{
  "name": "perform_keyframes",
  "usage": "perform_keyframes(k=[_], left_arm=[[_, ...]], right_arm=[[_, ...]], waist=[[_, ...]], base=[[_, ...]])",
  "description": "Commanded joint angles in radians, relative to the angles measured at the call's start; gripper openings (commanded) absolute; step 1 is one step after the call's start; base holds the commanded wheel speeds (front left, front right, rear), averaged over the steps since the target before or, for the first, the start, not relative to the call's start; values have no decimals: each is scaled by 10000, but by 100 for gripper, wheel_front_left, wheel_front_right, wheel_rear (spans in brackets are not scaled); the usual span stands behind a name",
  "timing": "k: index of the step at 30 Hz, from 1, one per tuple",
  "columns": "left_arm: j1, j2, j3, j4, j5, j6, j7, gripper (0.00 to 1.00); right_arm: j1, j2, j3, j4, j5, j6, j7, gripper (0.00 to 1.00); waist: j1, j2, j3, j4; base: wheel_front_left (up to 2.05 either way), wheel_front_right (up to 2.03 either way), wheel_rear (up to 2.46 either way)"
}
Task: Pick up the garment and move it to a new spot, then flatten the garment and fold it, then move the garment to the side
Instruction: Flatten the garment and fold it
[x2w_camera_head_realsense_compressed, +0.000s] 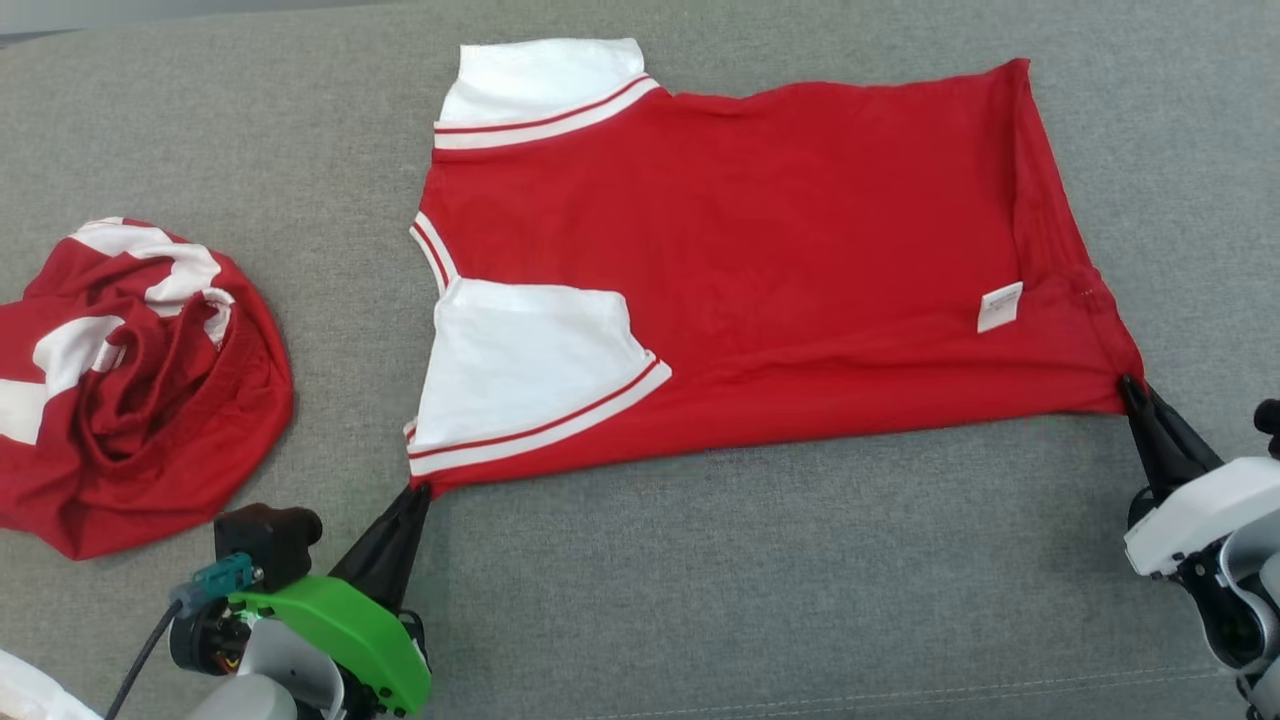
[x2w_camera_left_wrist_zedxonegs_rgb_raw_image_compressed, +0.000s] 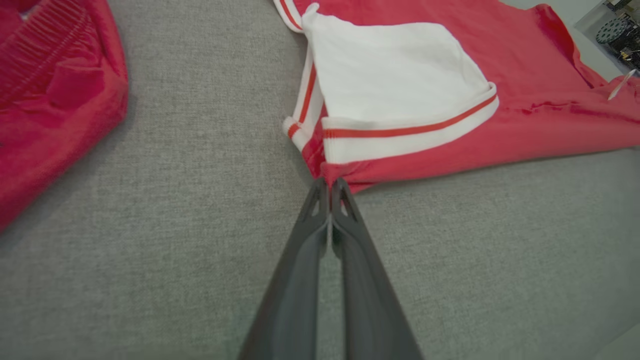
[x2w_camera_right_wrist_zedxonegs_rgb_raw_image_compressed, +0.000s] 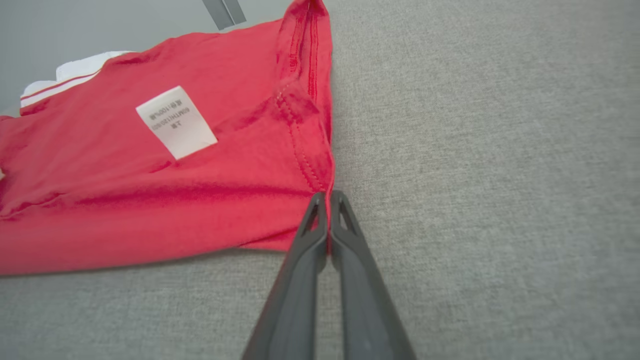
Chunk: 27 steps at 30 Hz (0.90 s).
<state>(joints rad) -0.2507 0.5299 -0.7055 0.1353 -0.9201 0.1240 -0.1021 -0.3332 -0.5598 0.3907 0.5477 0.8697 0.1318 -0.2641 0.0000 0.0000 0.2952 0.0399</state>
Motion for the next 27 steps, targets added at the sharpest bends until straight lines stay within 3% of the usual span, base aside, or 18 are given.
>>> perform_keyframes(k=[1, 11, 16, 17, 18, 19, 20, 21, 22, 25, 27], left_arm=[[255, 186, 17, -148, 51, 116, 17, 0], [1110, 777, -259, -1425, 125, 681, 498, 0], [1352, 876, -358, -1696, 47, 922, 747, 0], [1320, 831, -393, -1642, 89, 913, 763, 0], [1252, 768, -430, -1560, 153, 910, 741, 0], [1159, 676, -491, -1440, 240, 893, 713, 4], [1088, 597, -536, -1345, 271, 892, 700, 27], [1008, 506, -587, -1239, 315, 907, 681, 94], [950, 402, -628, -1154, 354, 938, 665, 100], [853, 262, -565, -1222, 349, 986, 547, 100], [646, 510, -259, -1733, 343, 1101, 459, 100]], right_arm=[[323, -157, -94, -97, 53, -22, 0, 0], [1703, -677, -572, -776, 65, -23, -1, 0], [1967, -559, -716, -924, -120, -22, 153, 0], [1991, -501, -756, -926, -154, -22, 180, 11], [2001, -451, -808, -890, -178, -22, 187, 29], [2015, -394, -875, -861, -208, -22, 191, 94], [2042, -337, -908, -839, -216, -22, 227, 100], [2073, -299, -987, -846, -245, -22, 213, 100], [2125, -279, -1061, -872, -272, -20, 206, 100], [2247, -316, -1399, -1084, -314, -19, 166, 100], [2430, -491, -1835, -1539, -551, -19, 131, 100]], waist=[[0, 0, -114, -21], [0, 0, -312, -4], [0, 0, -307, -38], [0, 0, -300, -39], [0, 0, -294, -35], [0, 0, -291, -25], [0, 0, -290, -17], [0, 0, -290, -10], [0, 0, -293, -7], [0, 0, -274, 5], [0, 0, -202, 11]], base=[[0, 0, 0], [0, 0, 0], [0, 0, 0], [0, 0, 0], [0, 0, 0], [0, 0, 0], [0, 0, 0], [0, 0, 0], [0, 0, 0], [0, 0, 0], [0, 0, 0]])
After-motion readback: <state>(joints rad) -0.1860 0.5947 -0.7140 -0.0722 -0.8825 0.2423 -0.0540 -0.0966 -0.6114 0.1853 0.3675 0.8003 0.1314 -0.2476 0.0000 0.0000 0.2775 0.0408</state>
